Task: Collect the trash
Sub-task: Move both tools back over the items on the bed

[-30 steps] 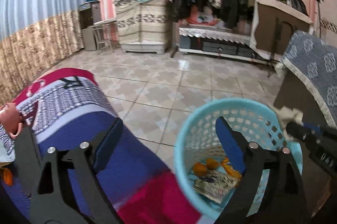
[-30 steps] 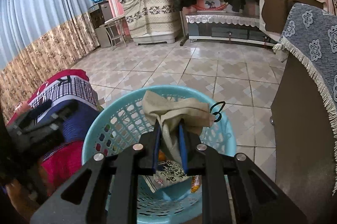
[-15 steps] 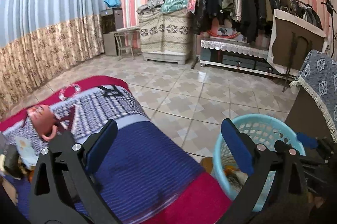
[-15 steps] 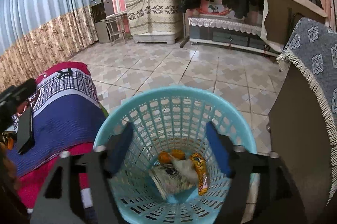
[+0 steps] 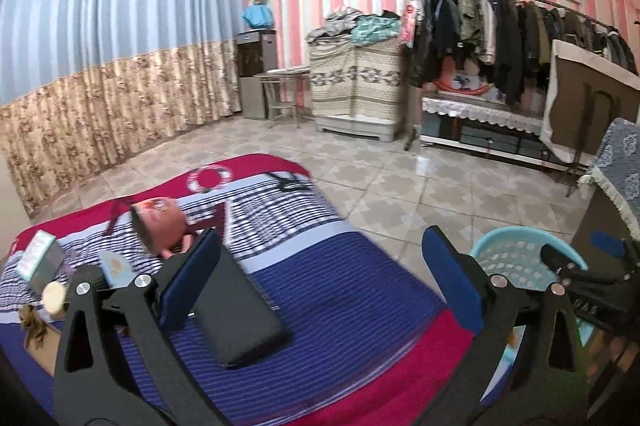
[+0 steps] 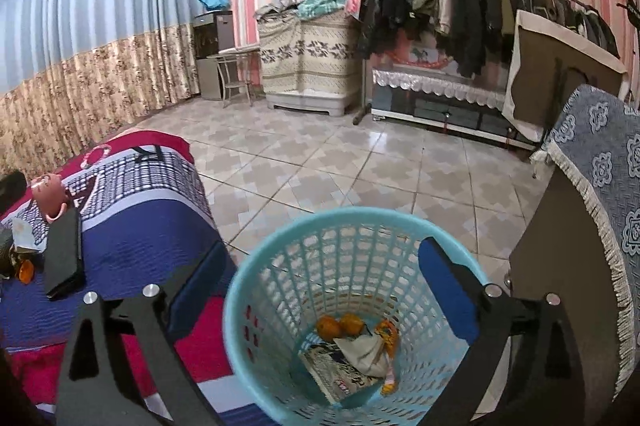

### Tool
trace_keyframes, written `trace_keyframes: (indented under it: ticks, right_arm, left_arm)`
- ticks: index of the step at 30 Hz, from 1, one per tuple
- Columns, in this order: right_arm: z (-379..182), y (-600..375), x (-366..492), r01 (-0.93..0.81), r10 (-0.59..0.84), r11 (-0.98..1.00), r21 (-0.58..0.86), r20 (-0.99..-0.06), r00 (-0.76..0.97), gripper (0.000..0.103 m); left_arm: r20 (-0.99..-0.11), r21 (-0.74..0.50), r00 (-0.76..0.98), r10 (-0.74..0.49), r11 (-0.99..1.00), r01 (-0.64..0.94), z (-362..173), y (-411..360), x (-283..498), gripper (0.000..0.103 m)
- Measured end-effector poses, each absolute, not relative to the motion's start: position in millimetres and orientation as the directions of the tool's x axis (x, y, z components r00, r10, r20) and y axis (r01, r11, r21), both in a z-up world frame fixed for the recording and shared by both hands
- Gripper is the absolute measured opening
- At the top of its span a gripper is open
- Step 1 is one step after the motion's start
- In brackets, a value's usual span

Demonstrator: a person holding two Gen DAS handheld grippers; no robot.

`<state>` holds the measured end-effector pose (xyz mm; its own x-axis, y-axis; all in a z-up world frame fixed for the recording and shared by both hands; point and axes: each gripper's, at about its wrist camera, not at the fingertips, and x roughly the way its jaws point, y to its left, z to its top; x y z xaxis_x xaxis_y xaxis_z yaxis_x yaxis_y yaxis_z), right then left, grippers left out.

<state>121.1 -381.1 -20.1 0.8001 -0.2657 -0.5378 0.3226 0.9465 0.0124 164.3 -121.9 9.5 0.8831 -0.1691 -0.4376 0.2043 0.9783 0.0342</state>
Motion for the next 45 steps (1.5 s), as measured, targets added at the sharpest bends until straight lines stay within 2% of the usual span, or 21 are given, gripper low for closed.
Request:
trace_keyframes:
  ticks: [9,15,18,25,30,31,34,36,38,41,45]
  right_arm:
    - [-12,-331,133,0.217,-0.161,0.975,0.050,-0.519,0.839,0.097]
    - [-12,-279,149,0.172,-0.149,0.985,-0.005,-0.527,0.837,0.097]
    - [-15,-254,153,0.110,-0.090,0.994,0.006,-0.537,0.839,0.097]
    - [-24,-193,158,-0.030,0.013,0.999,-0.023,-0.535,0.845,0.098]
    - [-27,-151,153,-0.134,0.097,0.990,-0.041,-0.489,0.867,0.099]
    - [-29,-145,153,-0.147,0.110,0.988,-0.037,-0.496,0.861,0.099]
    - [-37,-124,164,-0.180,0.129,0.983,-0.023,-0.605,0.785,0.099]
    - [-44,-111,166,-0.217,0.177,0.976,0.016,-0.639,0.749,0.099]
    - [-46,-101,165,-0.230,0.197,0.973,0.031,-0.629,0.752,0.099]
    - [-51,-79,165,-0.299,0.261,0.953,0.048,-0.631,0.730,0.099]
    - [-63,-59,166,-0.328,0.263,0.945,0.018,-0.640,0.722,0.099]
  left_arm:
    - [-0.456,0.069,0.888,-0.053,0.993,0.095,-9,-48,153,0.097]
    - [-0.452,0.004,0.892,0.027,1.000,-0.028,-17,27,144,0.097]
    - [-0.471,-0.012,0.881,0.052,0.998,-0.066,-22,64,140,0.097]
    - [-0.477,0.101,0.858,0.191,0.982,-0.162,-31,141,128,0.097]
    - [-0.475,0.107,0.842,0.255,0.967,-0.232,-30,200,121,0.097]
    - [-0.470,0.109,0.837,0.280,0.960,-0.260,-30,214,120,0.097]
    - [-0.463,0.112,0.831,0.309,0.950,-0.291,-29,237,118,0.097]
    - [-0.482,0.100,0.824,0.297,0.953,-0.285,-31,248,121,0.097]
    - [-0.512,0.073,0.819,0.259,0.963,-0.259,-36,255,127,0.097]
    - [-0.510,0.065,0.820,0.259,0.963,-0.263,-45,258,129,0.098]
    - [-0.534,0.037,0.812,0.237,0.966,-0.257,-54,260,140,0.098]
